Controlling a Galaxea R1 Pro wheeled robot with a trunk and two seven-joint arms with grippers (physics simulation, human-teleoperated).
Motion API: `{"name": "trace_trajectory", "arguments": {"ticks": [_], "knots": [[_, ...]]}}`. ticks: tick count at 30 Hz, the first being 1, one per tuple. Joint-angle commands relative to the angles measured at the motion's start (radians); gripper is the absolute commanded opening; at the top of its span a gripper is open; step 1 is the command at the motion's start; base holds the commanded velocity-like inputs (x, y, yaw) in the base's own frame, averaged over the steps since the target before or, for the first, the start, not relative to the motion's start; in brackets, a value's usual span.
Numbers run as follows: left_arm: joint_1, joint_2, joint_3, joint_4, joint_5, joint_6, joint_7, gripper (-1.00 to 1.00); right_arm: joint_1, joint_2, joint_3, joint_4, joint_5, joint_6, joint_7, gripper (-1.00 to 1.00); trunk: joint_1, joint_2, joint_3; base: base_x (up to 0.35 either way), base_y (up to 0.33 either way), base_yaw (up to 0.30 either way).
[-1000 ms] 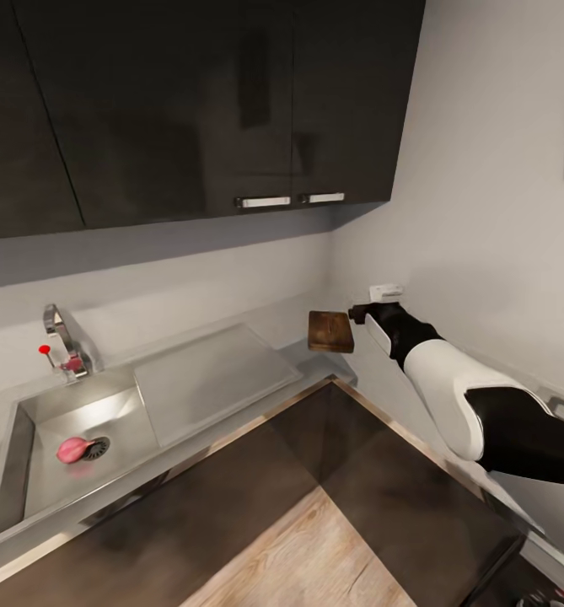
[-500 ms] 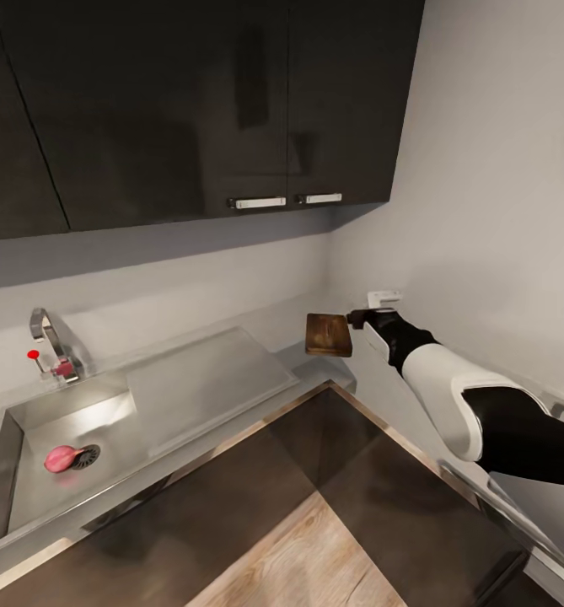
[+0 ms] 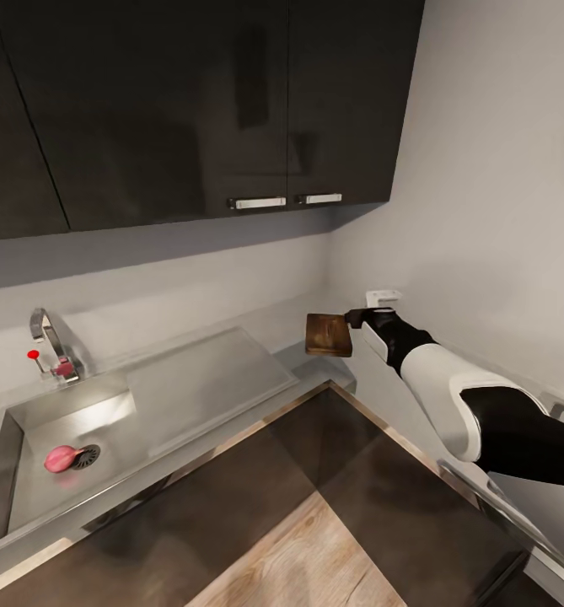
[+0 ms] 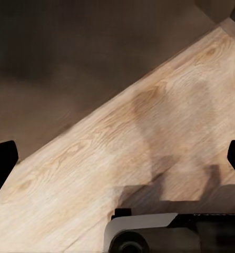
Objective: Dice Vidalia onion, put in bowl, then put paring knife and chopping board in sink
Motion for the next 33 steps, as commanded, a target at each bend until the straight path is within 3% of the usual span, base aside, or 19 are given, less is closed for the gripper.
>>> {"name": "trace_trajectory", "arguments": {"ticks": [1,6,12,19,33], "knots": [[0.026,-0.001,0.0,-0.021,0.001,-0.002,0.001,1.0,-0.001,0.0,0.005,0.0,0.004,0.008,-0.003,1.0,0.001,-0.002,-0.002,0.0,0.0,0.0],[0.053,0.0,0.0,0.006,0.005,-0.001,0.0,1.0,0.0,-0.004,0.005,0.005,0.004,0.008,-0.002,1.0,0.001,-0.002,-0.002,0.0,0.0,0.0],[0.056,0.0,0.002,0.055,0.048,-0.002,0.0,1.0,0.0,-0.001,0.005,0.01,0.004,0.008,-0.001,1.0,0.001,-0.002,-0.002,0.057,0.0,0.0],[0.056,-0.001,0.003,0.095,0.057,-0.002,0.001,1.0,0.0,-0.002,0.005,0.021,0.004,0.008,0.0,1.0,0.001,-0.002,-0.004,0.283,-0.022,0.041],[0.055,-0.001,0.007,0.148,0.058,0.0,0.001,1.0,0.0,-0.005,0.005,0.022,0.005,0.008,0.0,1.0,0.001,-0.002,-0.018,0.315,-0.115,0.214]]}}
